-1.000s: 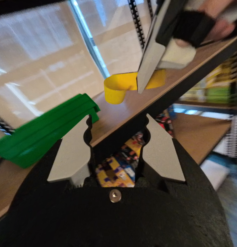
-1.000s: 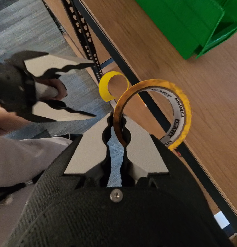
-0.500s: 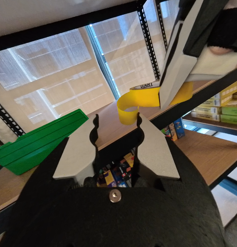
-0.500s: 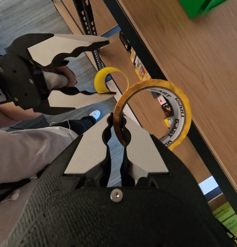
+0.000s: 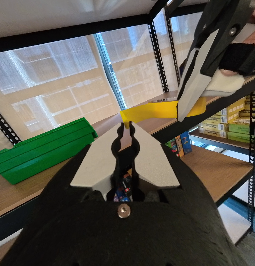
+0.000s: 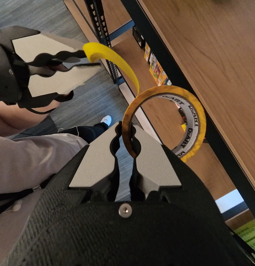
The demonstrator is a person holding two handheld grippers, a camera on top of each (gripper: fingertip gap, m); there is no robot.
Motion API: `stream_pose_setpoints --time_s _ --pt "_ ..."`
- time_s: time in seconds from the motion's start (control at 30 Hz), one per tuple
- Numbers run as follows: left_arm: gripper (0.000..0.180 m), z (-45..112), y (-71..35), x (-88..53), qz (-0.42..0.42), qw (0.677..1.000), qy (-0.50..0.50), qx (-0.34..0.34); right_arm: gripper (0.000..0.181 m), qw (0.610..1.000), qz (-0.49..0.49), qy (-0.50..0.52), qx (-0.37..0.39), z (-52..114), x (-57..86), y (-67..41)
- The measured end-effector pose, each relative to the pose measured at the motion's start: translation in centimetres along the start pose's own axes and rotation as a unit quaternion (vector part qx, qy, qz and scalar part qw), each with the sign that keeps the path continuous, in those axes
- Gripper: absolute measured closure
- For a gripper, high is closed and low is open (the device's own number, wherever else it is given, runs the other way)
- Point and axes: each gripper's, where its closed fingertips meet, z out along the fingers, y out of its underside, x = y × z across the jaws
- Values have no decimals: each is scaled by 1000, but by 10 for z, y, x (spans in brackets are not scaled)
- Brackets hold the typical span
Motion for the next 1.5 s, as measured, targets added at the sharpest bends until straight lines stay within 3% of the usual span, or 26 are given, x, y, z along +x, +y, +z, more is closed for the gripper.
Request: stream_pose_setpoints --time_s 0.23,0.67,0.8,1.13,1.5 --pt "180 -7 18 -22 -18 999 -7 -40 172 1000 -11 -22 -6 18 -3 -5" --pt "180 -10 82 -143 -164 979 42 -109 171 993 -27 -90 -67 90 -11 -98" --pt "180 1 109 -191 -193 972 49 -121 171 993 2 -87 -78 126 -3 -139" --pt "180 26 142 -252 -172 964 134 -149 169 991 109 -38 -71 183 23 -194" --pt "180 8 160 -252 -228 951 171 -123 170 978 174 -50 -106 197 20 -192"
